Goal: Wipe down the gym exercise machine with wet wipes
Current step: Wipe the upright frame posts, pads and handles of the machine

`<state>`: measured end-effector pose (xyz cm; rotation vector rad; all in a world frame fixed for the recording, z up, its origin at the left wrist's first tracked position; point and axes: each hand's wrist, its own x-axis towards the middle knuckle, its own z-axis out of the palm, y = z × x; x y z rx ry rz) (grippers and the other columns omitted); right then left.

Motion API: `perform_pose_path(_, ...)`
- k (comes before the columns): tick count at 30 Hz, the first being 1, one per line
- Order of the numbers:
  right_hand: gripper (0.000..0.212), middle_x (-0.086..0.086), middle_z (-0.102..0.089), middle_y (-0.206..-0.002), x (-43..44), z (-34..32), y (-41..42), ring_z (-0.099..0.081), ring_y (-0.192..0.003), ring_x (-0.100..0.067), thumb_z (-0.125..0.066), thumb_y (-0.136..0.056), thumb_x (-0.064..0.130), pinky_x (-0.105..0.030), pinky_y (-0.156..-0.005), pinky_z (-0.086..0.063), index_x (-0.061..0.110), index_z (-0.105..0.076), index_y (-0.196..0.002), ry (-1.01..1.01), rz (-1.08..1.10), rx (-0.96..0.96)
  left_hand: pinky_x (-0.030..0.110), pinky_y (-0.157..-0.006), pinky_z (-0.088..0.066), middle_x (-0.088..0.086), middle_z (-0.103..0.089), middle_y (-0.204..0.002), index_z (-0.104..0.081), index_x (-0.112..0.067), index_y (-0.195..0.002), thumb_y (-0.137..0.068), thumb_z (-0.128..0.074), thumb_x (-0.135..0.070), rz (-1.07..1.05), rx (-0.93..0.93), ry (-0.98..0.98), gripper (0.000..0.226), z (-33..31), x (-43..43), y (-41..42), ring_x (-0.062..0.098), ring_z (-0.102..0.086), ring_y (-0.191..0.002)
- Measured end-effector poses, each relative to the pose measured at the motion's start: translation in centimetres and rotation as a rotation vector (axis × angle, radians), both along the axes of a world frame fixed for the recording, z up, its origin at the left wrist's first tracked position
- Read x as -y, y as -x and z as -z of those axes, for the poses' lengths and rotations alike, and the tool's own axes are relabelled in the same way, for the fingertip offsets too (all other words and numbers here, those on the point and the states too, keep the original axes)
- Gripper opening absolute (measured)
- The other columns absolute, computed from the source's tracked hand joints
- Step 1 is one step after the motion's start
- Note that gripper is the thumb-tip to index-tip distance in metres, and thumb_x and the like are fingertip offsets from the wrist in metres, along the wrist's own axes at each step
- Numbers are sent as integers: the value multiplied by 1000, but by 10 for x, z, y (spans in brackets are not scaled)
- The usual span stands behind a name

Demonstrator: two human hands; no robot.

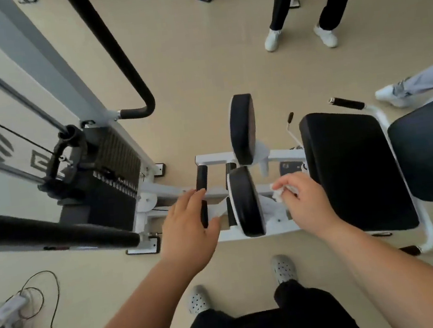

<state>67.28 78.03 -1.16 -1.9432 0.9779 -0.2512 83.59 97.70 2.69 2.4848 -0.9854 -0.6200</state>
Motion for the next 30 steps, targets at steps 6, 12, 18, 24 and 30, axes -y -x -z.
perform_pose_path(6, 27, 6, -61, -111, 54, 84, 26, -57, -103, 0, -56, -100, 6, -10, -89, -42, 29, -70, -97, -173, -43, -39, 44, -116, -35, 0, -40, -156, -36, -25, -154, -100, -54, -35, -329, -239, -103, 58, 52, 83, 35, 21, -40, -141)
perform_pose_path(12, 12, 14, -57, -111, 54, 154, 19, -50, -102, 20, -65, -98, 16, 4, -81, -34, 27, -69, -103, -402, -14, 53, 52, -107, -44, -3, -60, -130, -49, -26, -141, -100, -42, -47, -697, -352, -87, 46, 118, 131, 34, 25, -54, -125)
perform_pose_path(18, 21, 12, -55, -125, 30, 200, 7, -51, -119, 10, -67, -98, 21, -3, -94, -35, 28, -64, -117, -584, 14, 163, 47, -86, -46, -2, -58, -83, -62, -27, -79, -99, -38, -40, -912, -192, 47, 34, 159, 159, 28, 22, -53, -84)
perform_pose_path(24, 75, 26, 5, -167, -21, 211, -7, 6, -157, -2, -31, -98, 73, -34, -129, -5, 42, -1, -159, -625, -103, 269, 35, -65, -34, -13, -44, -55, -46, -28, -62, -95, -43, -35, -811, -49, 131, 34, 166, 164, 16, 14, -41, -65)
perform_pose_path(30, 103, 4, 25, -169, -7, 211, -60, 24, -155, -10, -8, -86, 91, -45, -127, 11, 22, 16, -157, -549, 109, 261, 35, -60, -32, -11, -40, -58, -45, -23, -63, -95, -41, -34, -646, 3, 153, 34, 170, 166, 5, 14, -38, -61)
